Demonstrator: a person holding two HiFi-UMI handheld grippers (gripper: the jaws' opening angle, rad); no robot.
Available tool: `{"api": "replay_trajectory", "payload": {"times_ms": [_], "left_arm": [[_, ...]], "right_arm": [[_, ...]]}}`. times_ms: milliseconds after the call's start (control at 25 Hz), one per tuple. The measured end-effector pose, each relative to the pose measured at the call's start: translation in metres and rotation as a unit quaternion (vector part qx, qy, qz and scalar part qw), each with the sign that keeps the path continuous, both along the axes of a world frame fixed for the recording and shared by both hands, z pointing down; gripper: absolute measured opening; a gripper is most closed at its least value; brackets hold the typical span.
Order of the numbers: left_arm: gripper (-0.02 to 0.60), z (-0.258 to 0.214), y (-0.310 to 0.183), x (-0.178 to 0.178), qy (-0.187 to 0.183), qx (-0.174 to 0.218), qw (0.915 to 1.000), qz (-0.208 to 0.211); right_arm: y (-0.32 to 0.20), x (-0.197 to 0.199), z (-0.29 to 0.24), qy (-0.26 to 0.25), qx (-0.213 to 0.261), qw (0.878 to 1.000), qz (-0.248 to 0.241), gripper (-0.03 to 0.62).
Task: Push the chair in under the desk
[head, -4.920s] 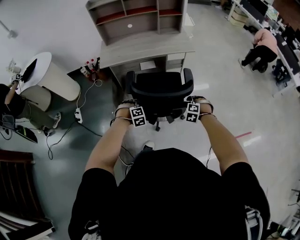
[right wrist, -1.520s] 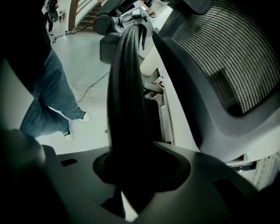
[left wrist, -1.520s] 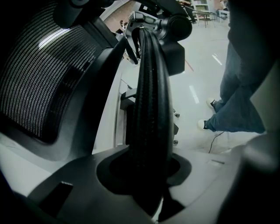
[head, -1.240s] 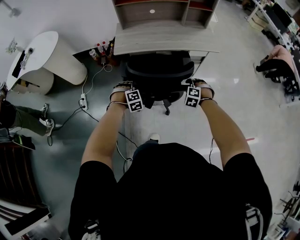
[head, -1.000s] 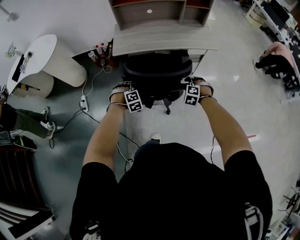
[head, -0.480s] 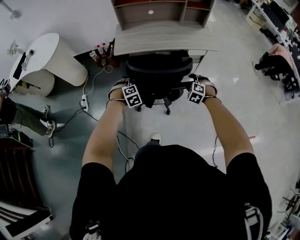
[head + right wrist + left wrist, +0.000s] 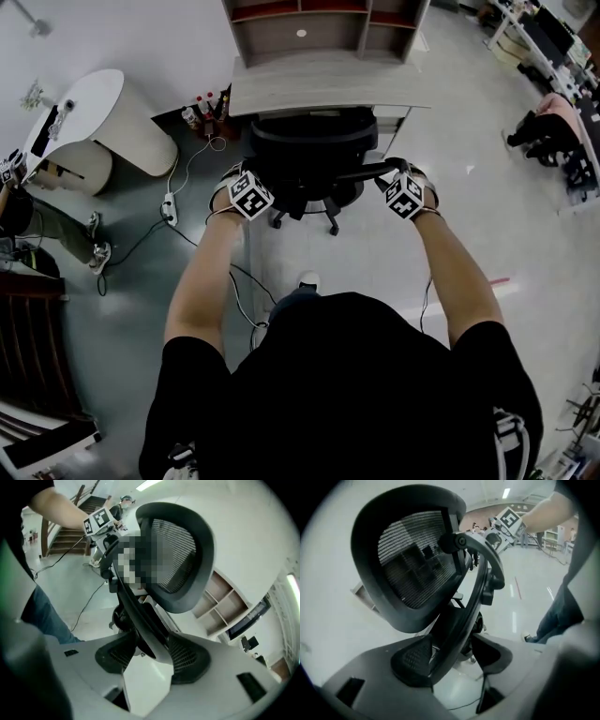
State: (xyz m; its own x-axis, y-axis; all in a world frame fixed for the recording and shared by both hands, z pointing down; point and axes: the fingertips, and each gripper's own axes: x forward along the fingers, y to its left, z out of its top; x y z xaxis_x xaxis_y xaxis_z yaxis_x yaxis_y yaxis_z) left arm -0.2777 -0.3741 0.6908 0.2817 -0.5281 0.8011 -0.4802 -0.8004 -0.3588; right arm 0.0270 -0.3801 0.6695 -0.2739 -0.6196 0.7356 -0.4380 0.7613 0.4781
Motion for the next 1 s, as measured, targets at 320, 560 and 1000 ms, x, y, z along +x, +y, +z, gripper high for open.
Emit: {"api": "replay_trajectory", "payload": {"times_ms": [320,560,1000], "left_arm": [[0.259,-0.032,0.027,0.023,0.117,0.050,0.9903,-0.056],[0.259,-0.056,0.048,0.034,0.213,0.083,0.9689,-0.095],[0.218,-0.088,0.087,0.034,0.295,0.112,0.9385,-0.141]], "right_arm": [[0.023,0.019,-0.033,-0.092,0.038,0.992,0.072,0.213],[0.046,0.017,-0.044,-0.169,0.031,0.979,0.106,0.195],[0.082,0.016,-0.056,-0.279,0.015,0.947,0.155,0.162]]}}
